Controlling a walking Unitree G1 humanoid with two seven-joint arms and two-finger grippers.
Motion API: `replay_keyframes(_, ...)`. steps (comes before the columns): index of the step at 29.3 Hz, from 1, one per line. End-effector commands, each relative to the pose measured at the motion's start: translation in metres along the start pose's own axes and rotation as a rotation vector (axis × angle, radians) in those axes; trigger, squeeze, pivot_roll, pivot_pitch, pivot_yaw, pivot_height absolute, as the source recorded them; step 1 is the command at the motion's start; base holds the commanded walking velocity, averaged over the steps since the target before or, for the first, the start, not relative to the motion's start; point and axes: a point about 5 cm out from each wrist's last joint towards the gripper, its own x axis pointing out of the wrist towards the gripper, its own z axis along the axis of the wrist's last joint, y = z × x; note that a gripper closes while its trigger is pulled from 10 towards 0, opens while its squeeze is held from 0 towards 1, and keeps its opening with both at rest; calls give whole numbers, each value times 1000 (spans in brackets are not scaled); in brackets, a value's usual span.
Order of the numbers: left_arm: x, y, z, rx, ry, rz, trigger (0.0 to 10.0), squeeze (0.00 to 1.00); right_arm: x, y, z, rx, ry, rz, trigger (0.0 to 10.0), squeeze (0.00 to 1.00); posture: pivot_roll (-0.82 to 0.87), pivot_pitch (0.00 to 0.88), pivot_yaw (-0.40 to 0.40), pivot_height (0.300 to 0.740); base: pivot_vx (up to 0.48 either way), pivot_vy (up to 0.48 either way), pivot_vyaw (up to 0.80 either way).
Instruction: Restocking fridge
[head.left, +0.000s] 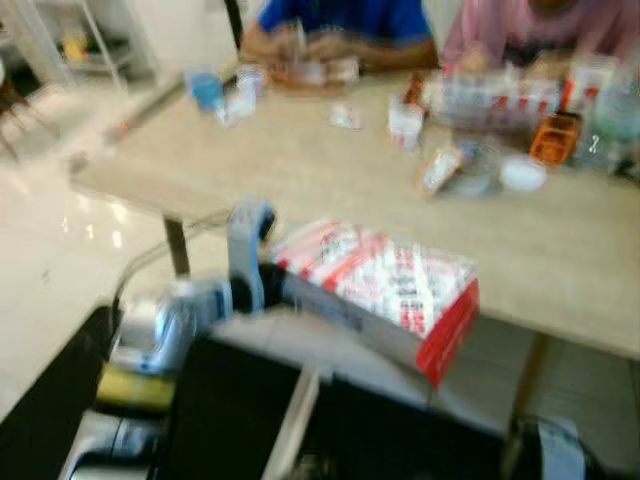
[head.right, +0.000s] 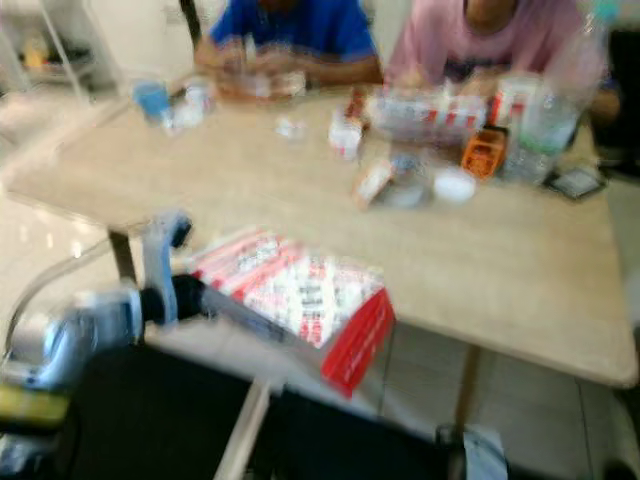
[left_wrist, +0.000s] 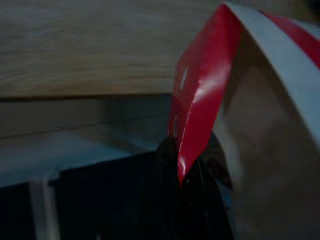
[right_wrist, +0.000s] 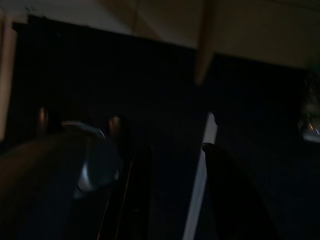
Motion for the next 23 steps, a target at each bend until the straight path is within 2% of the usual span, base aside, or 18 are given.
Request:
replay_keyframes(1,0,0,-2,-5,10,-1,10000,0,0,3,-9,-3,28,12,10000,0,-41,92,64,740,-345,0,0)
replay_keyframes(7,5,-4,-8,-4,20,-12,10000,0,-1,3,-13,-27,48,12,10000,0,-42,90,59,740,-346,0,-72)
replay_keyframes(17,14,-5,-21,25,39,9,10000,0,-1,3,-15,-35,62,20,10000,0,-42,89,53,740,-32,0,-734)
replay_keyframes(23,22,-1,-34,110,45,67,10000,0,-1,2,-15,-43,67,21,10000,0,-44,76,44,740,0,0,-732)
